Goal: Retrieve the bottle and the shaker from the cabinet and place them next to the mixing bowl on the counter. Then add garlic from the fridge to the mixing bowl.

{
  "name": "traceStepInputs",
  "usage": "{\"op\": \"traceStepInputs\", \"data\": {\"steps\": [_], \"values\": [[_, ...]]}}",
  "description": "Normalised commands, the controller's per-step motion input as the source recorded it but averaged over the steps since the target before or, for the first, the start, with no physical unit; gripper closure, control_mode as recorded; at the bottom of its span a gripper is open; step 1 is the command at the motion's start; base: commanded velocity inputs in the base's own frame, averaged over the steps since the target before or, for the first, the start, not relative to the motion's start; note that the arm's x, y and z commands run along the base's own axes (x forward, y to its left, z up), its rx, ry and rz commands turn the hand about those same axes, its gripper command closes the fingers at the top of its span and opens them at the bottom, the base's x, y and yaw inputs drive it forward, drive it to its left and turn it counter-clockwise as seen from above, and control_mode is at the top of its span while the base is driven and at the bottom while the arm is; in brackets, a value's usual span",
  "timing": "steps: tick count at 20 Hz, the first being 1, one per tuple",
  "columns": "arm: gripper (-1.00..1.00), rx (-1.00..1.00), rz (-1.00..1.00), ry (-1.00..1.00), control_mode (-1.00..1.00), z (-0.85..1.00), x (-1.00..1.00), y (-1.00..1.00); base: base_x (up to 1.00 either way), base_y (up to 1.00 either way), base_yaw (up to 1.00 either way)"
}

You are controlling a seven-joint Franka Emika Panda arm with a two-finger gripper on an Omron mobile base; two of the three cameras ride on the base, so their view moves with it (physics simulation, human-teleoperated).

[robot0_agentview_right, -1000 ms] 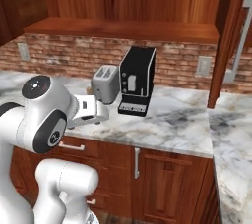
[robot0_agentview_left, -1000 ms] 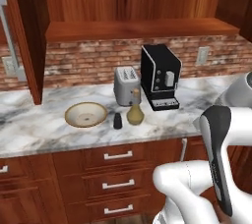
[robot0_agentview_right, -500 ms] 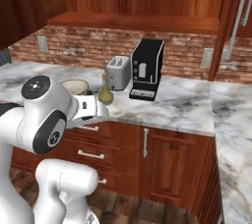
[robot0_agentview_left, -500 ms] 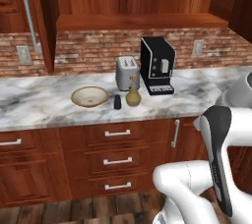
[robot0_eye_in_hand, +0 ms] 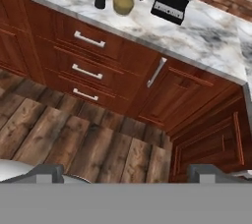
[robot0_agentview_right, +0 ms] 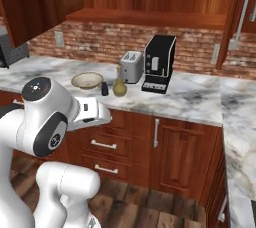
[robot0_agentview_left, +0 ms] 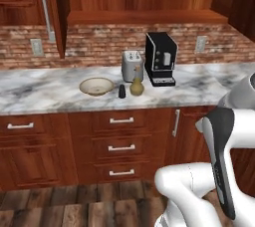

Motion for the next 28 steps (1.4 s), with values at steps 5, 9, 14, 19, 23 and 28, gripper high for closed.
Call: {"op": "traceStepInputs", "data": {"steps": [5,9,14,19,23,28], "values": [[-1.00,0.00,0.00,0.00,1.00,0.00,0.00,0.00,-0.39,0.12,0.15],[-1.00,0.00,0.00,0.00,1.00,0.00,0.00,0.00,-0.35,0.16,0.19],[-1.00,0.00,0.00,0.00,1.00,0.00,0.00,0.00,-0.29,0.21,0.25],[-1.00,0.00,0.00,0.00,1.00,0.00,0.00,0.00,-0.15,0.19,0.35],[-1.00,0.00,0.00,0.00,1.00,0.00,0.00,0.00,-0.04,0.21,0.50],[-1.00,0.00,0.00,0.00,1.00,0.00,0.00,0.00,-0.01,0.19,0.63]]}}
